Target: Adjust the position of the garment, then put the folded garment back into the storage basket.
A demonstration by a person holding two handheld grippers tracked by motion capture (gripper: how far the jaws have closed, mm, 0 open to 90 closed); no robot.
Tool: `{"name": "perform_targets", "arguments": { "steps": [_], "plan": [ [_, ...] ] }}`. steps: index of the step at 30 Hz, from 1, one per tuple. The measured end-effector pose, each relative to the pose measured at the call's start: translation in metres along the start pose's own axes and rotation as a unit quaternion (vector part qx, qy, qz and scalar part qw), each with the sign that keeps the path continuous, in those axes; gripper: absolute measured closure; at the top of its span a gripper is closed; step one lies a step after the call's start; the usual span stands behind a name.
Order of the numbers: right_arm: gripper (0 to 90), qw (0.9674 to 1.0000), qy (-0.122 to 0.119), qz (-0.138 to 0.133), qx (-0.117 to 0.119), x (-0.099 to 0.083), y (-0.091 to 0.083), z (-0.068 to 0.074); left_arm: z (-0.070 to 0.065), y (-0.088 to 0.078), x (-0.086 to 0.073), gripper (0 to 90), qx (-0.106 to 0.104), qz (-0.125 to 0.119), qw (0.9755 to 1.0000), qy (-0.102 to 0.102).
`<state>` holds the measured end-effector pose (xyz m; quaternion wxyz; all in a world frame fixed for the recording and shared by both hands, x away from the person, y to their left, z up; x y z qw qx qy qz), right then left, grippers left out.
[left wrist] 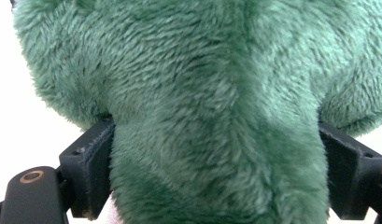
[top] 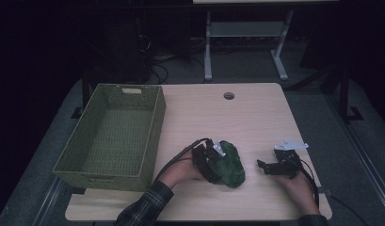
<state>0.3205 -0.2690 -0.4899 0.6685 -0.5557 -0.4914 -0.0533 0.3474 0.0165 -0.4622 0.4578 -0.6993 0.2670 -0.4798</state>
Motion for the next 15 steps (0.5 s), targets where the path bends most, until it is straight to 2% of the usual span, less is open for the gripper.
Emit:
{"name": "perform_targets", "arguments": {
  "steps": [5,7,10,15],
  "plan": [
    [12.9,1.0000,0.001,0.000,-0.001,0.0000,-0.0001,0.0001,-0.0031,-0.0041,0.0010,26.3,-0.003,0.002,1.0000,0.004],
    [13.0,1.0000,0.001,0.000,-0.001,0.0000,-0.0001,0.0000,-0.0028,-0.0062,0.0009,38.3,-0.010,0.001,0.9999,0.000],
    [13.1,1.0000,0.001,0.000,-0.002,0.0000,-0.0001,0.0001,-0.0019,-0.0080,0.0009,50.7,-0.017,0.002,0.9999,-0.003],
    [13.2,1.0000,0.002,0.000,-0.002,0.0000,-0.0001,0.0001,-0.0028,-0.0093,0.0009,62.2,-0.024,0.006,0.9997,-0.009]
  ]
}}
Point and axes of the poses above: each handheld gripper's, and its own axes: y roughly forward along the jaws, x roughly out of its top, z roughly to its left, the point moved 1 cm from there along y, roughly forward along the jaws, and after that the axes turned 10 degrees about -y, right-handed, at the moved point
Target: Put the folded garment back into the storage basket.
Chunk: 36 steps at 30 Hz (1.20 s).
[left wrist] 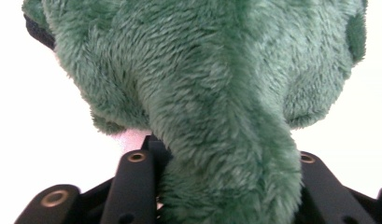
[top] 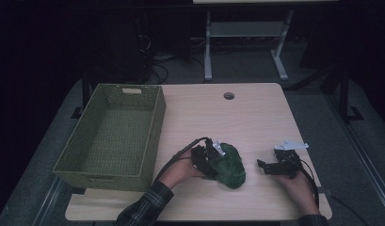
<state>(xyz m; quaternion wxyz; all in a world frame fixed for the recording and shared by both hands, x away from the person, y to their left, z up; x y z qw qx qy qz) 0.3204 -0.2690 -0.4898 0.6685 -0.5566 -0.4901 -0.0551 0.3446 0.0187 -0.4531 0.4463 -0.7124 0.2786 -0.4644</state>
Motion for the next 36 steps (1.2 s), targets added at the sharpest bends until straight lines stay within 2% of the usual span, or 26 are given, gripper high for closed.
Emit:
{"name": "perform_targets", "arguments": {
  "steps": [3,8,13,17,21,22,24,33,36],
  "plan": [
    [13.2,1.0000,0.000,0.000,0.000,0.000,0.000,0.000,0.000,-0.001,0.000,64.3,0.000,0.000,1.0000,-0.001],
    [13.2,1.0000,0.000,0.000,0.000,0.000,0.000,0.000,0.001,-0.007,0.000,65.0,-0.012,-0.006,0.9998,-0.015],
    [13.2,1.0000,0.000,0.000,0.000,0.000,0.000,0.000,0.000,-0.015,0.004,64.6,-0.015,-0.012,0.9995,-0.025],
    [13.2,1.0000,0.002,0.001,0.001,0.000,0.000,0.000,-0.003,-0.022,0.007,63.8,-0.023,-0.024,0.9986,-0.041],
    [13.2,1.0000,0.002,0.001,0.001,0.000,0.000,0.000,-0.006,-0.034,0.010,63.8,-0.025,-0.032,0.9986,-0.036],
    [13.2,1.0000,0.002,0.001,0.001,0.000,0.000,0.000,-0.007,-0.038,0.010,63.8,-0.026,-0.034,0.9983,-0.040],
    [13.3,1.0000,0.003,0.002,0.001,0.000,0.000,0.000,-0.007,-0.046,0.012,63.8,-0.021,-0.037,0.9985,-0.036],
    [13.3,1.0000,0.003,0.002,0.000,0.000,0.000,0.000,-0.006,-0.081,0.012,63.2,-0.011,-0.054,0.9974,-0.046],
    [13.3,1.0000,0.003,0.002,0.000,0.000,0.000,0.000,-0.003,-0.094,0.010,62.8,-0.001,-0.058,0.9971,-0.050]
  ]
}}
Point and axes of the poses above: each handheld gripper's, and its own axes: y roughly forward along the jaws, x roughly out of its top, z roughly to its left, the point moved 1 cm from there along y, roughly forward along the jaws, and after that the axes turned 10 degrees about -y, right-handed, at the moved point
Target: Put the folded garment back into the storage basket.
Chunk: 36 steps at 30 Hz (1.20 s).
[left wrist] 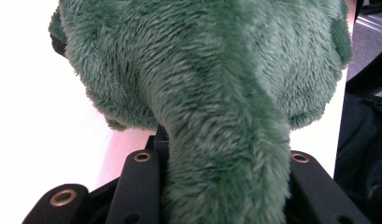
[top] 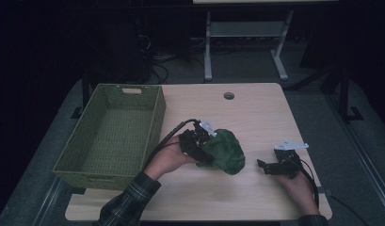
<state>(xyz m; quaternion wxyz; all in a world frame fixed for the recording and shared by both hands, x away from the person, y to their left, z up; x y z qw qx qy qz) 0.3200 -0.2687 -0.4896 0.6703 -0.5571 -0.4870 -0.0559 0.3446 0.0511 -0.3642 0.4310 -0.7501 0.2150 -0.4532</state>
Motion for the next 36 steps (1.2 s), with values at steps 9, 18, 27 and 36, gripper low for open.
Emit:
{"name": "perform_targets", "arguments": {
  "steps": [9,18,27,36],
  "plan": [
    [11.4,1.0000,0.000,0.001,-0.002,0.000,0.000,0.000,0.013,-0.032,-0.005,62.1,0.020,-0.018,0.9995,-0.013],
    [0.3,0.9998,0.002,0.013,-0.016,0.001,0.002,-0.001,0.024,-0.070,-0.014,62.1,0.050,-0.037,0.9976,-0.029],
    [0.0,0.9994,0.018,0.019,-0.021,0.000,0.003,-0.003,0.039,-0.110,-0.034,62.1,0.080,-0.057,0.9934,-0.059],
    [0.0,0.9995,0.018,0.019,-0.019,0.000,0.003,-0.003,0.055,-0.140,-0.058,62.1,0.113,-0.081,0.9865,-0.087]
  ]
}}
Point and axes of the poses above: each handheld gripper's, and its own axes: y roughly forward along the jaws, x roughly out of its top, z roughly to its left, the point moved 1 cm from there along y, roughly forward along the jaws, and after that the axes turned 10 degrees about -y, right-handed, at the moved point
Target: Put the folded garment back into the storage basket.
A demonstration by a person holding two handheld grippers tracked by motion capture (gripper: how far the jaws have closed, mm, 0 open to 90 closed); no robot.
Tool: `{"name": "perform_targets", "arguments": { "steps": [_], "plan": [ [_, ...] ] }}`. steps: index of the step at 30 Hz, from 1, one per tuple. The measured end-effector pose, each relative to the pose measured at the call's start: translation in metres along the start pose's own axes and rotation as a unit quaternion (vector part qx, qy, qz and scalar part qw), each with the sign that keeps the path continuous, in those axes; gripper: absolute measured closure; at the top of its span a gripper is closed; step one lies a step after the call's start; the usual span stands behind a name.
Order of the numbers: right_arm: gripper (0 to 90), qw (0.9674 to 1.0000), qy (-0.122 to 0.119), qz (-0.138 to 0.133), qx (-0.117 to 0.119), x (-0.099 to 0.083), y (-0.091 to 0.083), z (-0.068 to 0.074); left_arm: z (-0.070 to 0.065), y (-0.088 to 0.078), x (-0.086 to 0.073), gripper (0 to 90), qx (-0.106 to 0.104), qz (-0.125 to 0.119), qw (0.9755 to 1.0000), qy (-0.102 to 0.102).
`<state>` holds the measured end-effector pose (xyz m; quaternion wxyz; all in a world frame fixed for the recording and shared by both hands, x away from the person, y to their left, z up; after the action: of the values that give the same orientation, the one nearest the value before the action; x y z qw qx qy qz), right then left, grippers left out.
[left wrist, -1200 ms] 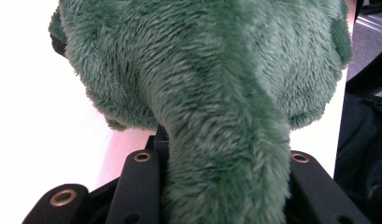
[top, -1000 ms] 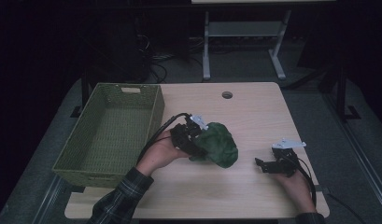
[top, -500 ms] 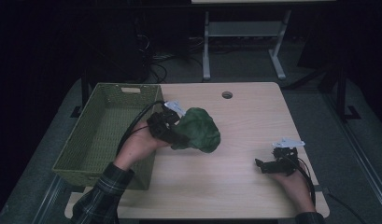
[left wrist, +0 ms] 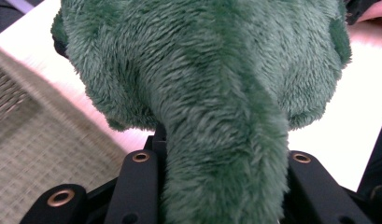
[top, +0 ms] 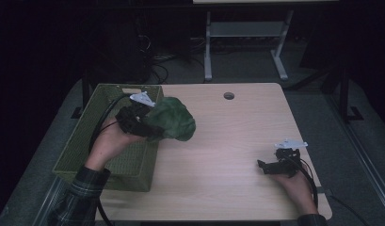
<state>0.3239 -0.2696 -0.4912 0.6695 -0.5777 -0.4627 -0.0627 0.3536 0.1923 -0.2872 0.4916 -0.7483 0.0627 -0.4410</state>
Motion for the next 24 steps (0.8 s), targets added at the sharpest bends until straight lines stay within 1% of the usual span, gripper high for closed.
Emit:
{"name": "perform_targets", "arguments": {
  "steps": [4,7,11,15,18,19,21,24],
  "plan": [
    [0.0,1.0000,0.000,0.000,0.000,0.000,0.000,0.000,0.012,-0.011,-0.008,62.1,0.019,-0.007,0.9997,-0.016],
    [0.0,1.0000,0.000,0.000,0.001,0.000,0.000,0.000,0.021,-0.017,-0.015,62.1,0.032,-0.012,0.9991,-0.024],
    [0.0,1.0000,0.000,0.000,0.002,0.000,0.000,0.000,0.033,-0.026,-0.028,62.1,0.052,-0.015,0.9977,-0.041],
    [0.0,1.0000,0.000,0.000,0.002,0.000,0.000,0.000,0.047,-0.033,-0.043,62.1,0.076,-0.015,0.9955,-0.055],
    [0.0,1.0000,0.000,0.000,0.002,0.000,0.000,0.000,0.055,-0.034,-0.053,62.1,0.088,-0.016,0.9937,-0.067],
    [0.0,1.0000,0.000,0.000,0.002,0.000,0.000,0.000,0.059,-0.033,-0.058,62.1,0.095,-0.015,0.9926,-0.075],
    [0.0,1.0000,-0.001,0.000,0.002,0.000,0.000,0.000,0.067,-0.031,-0.067,62.1,0.106,-0.007,0.9910,-0.082],
    [0.0,1.0000,-0.001,0.000,0.002,0.000,0.000,0.000,0.077,-0.025,-0.080,62.1,0.113,-0.002,0.9889,-0.096]
  ]
}}
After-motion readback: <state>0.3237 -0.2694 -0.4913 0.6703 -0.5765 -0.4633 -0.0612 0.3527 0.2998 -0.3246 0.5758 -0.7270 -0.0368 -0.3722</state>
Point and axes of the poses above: each handheld gripper's, and its own axes: y roughly forward along the jaws, x roughly out of its top, z roughly to its left, the point moved 1 cm from there along y, roughly forward along the jaws, and after that the axes turned 10 degrees about -y, right-handed, at the moved point
